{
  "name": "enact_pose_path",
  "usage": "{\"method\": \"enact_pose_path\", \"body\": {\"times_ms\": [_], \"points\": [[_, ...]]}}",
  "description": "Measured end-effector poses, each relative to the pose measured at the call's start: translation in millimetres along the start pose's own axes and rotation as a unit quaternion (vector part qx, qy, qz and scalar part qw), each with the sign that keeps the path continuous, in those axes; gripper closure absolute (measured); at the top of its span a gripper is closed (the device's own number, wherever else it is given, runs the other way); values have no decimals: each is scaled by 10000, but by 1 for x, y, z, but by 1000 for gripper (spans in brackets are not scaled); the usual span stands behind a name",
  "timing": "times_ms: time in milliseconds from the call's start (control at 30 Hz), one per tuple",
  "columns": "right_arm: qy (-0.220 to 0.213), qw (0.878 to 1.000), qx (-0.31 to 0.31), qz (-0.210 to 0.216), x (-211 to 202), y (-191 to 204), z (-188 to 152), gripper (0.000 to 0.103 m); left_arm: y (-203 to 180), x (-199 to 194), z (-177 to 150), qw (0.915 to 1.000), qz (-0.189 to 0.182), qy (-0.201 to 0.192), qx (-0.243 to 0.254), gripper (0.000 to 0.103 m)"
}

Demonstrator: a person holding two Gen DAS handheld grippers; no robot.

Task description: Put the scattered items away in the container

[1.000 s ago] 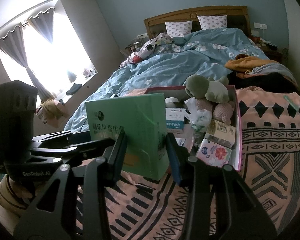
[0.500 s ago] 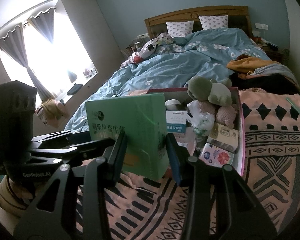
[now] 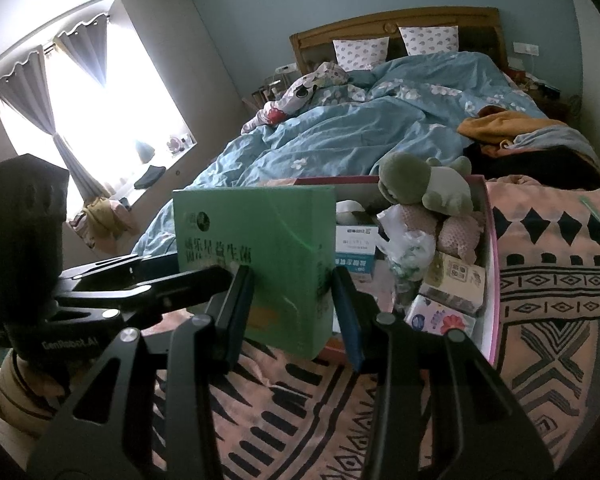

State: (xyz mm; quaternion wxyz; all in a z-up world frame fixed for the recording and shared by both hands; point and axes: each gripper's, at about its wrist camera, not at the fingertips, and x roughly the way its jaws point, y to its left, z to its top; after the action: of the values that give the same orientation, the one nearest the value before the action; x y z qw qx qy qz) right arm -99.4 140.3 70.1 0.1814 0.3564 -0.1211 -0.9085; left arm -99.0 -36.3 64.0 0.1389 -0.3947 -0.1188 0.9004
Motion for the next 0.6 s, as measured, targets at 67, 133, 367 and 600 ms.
{"method": "enact_pose_path", "body": {"times_ms": [67,133,367,600], "points": [[-1,10000,5,12,2,-1,2,59,2,2,2,10000,14,2,1,47],[0,10000,17,20,5,-2,4,59,3,3,3,10000,34,-4,8,47],[-37,10000,-18,39,12,-4,12,59,8,5,9,10000,82,-47,25,47],[-16,10000,-36,28,20,-6,17,59,12,10,14,9999,108,-41,-5,47]]}}
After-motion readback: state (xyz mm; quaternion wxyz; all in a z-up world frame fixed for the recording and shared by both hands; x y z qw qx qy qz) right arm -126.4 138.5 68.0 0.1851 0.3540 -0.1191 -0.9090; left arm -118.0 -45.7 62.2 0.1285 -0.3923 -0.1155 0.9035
